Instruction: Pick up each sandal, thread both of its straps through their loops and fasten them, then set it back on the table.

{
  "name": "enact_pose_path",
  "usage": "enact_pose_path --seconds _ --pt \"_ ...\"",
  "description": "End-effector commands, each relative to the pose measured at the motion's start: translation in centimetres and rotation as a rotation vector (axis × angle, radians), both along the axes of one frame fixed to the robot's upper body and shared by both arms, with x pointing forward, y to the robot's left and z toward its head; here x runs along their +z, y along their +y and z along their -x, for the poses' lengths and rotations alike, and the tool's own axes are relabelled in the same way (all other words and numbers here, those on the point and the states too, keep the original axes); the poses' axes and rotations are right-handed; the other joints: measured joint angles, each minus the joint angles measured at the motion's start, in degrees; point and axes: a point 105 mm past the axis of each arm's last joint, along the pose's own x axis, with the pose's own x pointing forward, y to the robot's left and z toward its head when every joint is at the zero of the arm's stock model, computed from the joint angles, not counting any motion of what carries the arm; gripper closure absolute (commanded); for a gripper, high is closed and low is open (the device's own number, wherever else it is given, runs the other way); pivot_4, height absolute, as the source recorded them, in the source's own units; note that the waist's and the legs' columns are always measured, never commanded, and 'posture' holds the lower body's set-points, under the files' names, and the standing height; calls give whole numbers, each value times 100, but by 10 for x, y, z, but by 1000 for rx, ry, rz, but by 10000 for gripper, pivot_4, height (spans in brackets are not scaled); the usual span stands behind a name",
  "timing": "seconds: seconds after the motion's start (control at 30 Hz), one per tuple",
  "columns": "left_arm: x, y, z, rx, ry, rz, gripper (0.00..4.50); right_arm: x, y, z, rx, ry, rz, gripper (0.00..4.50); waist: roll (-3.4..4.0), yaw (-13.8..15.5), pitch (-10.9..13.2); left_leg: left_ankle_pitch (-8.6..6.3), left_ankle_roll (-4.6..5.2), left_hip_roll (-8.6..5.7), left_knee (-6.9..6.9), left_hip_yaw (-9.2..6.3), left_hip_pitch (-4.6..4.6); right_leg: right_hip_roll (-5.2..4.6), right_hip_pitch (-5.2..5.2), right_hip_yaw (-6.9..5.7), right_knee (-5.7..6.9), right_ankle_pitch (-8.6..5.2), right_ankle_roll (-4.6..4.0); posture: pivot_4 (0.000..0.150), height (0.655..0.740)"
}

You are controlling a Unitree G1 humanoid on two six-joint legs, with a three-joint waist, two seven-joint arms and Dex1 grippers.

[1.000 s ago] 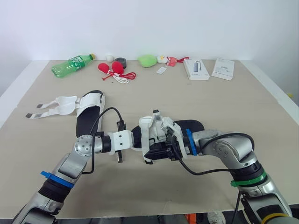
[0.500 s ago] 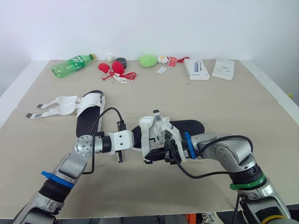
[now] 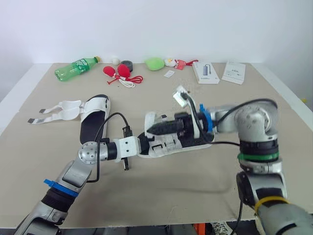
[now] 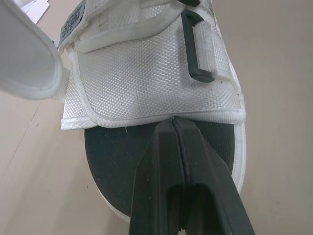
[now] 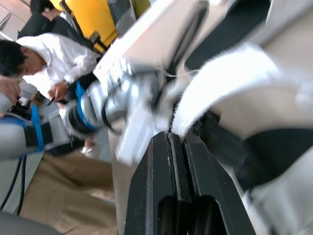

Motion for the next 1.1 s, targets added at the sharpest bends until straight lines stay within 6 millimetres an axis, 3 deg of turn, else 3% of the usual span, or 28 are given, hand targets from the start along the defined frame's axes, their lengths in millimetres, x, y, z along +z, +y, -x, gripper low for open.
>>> enact_pose_path --seconds 0.03,0.23,0.7,1.1 --pt "-26 2 3 9 75 -69 45000 -10 -6 -13 -33 -25 54 43651 2 2 1 1 2 -4 0 7 -3 -10 0 0 -2 -3 3 1500 7400" --pt "-26 3 3 13 72 -68 45000 -34 -9 -13 -33 48 98 43651 3 9 1 6 9 -16 0 17 -33 -22 -1 3 -1 -10 21 1500 7400" --pt "-29 3 4 23 78 -67 45000 -48 -14 -2 -64 277 102 43651 5 8 2 6 10 -17 0 11 -35 -19 1 3 1 -11 23 1500 7400" --pt "-29 6 3 28 79 -73 45000 -69 -20 -7 -76 89 240 43651 10 4 -3 5 9 -18 0 10 -24 -21 -3 2 -1 -14 25 1500 7400"
